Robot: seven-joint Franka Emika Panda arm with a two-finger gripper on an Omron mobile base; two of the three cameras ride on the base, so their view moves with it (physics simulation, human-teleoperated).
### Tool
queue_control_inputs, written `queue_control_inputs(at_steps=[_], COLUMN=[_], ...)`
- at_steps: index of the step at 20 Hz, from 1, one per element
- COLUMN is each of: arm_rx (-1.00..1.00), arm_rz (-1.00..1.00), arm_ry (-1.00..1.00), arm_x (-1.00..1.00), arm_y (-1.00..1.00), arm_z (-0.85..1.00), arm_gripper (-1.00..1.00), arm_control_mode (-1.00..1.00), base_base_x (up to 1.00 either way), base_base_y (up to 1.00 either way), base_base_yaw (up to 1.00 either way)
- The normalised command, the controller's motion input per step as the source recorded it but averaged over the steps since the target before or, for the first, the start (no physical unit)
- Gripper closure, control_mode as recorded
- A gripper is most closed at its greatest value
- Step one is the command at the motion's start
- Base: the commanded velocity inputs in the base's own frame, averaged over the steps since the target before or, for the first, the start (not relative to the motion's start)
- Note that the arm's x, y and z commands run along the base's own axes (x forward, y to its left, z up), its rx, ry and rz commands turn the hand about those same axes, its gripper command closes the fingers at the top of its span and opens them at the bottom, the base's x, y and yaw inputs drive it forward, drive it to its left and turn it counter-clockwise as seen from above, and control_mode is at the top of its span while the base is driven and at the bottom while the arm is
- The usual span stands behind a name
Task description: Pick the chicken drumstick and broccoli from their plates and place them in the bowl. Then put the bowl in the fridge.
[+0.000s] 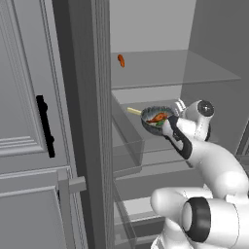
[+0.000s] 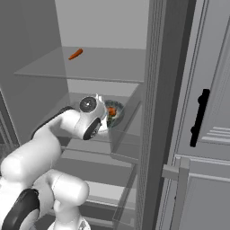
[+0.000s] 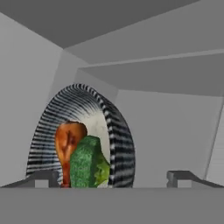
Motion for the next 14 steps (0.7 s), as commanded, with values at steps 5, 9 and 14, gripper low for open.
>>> queue_control_inputs(at_steps=[5,9,14], arm_rx=[-0.11,-0.12,-0.14], arm_rz=[0.04,0.26,0.38], arm_ry=[0.00,0.07,0.05], arm_x=[-0.61,-0.42,-0.63], arm_y=[0.39,0.28,0.00], arm_z=[0.44,0.51,0.50], arm_gripper=[-1.00,-1.00,-1.00], arm_control_mode=[-1.00,-1.00,-1.00], base_base_x=[0.00,0.00,0.00], base_base_y=[0.00,0.00,0.00], base_base_yaw=[0.00,0.00,0.00])
